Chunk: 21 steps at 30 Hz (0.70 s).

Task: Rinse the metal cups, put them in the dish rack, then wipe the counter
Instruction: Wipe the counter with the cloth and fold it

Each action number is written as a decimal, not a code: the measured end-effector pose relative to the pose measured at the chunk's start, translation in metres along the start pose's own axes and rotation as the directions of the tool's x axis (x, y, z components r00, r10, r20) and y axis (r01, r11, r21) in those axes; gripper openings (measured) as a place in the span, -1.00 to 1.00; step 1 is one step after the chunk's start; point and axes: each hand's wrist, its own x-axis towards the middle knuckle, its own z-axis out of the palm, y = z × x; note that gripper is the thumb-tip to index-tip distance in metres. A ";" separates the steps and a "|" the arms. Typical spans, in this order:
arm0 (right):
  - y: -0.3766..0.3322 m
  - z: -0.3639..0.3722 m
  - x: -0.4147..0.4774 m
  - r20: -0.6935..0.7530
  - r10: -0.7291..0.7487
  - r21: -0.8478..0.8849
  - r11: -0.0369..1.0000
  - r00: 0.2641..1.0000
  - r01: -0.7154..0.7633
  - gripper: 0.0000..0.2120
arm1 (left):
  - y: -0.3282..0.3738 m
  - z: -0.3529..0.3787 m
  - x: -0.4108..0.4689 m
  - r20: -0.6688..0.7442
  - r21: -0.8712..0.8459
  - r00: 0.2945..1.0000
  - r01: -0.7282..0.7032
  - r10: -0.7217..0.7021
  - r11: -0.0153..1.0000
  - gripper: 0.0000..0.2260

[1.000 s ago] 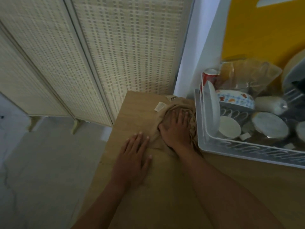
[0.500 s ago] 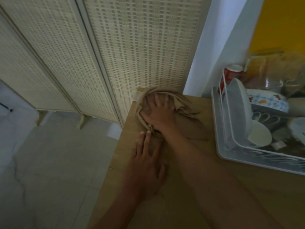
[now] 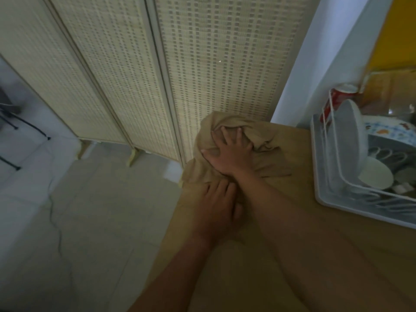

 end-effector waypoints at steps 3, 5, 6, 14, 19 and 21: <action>0.003 0.009 -0.038 -0.034 0.025 -0.007 1.000 0.999 -0.026 -0.21 | -0.002 -0.008 -0.019 -0.078 -0.085 0.997 -0.022 0.015 0.996 -0.87; 0.003 0.012 -0.059 -0.070 0.056 -0.013 0.998 0.996 -0.057 -0.22 | -0.001 -0.016 -0.040 -0.076 -0.044 0.996 -0.052 0.048 0.998 -0.87; 0.002 0.014 -0.071 -0.079 0.068 -0.013 0.997 0.995 -0.070 -0.23 | 0.000 -0.021 -0.055 -0.064 -0.003 0.997 -0.049 0.049 0.999 -0.83; -0.017 0.027 -0.165 -0.099 0.113 -0.053 0.992 0.989 -0.118 -0.21 | -0.010 -0.056 -0.164 0.102 0.125 0.976 0.179 -0.193 0.976 -0.41; -0.040 0.038 -0.244 -0.093 0.071 -0.077 0.994 0.993 -0.079 -0.22 | -0.007 -0.076 -0.200 0.101 0.041 0.990 0.096 -0.100 0.995 -0.41; -0.051 0.043 -0.280 -0.089 0.031 -0.088 0.995 0.996 -0.038 -0.23 | -0.002 -0.082 -0.206 0.055 -0.003 0.995 0.089 -0.088 0.996 -0.43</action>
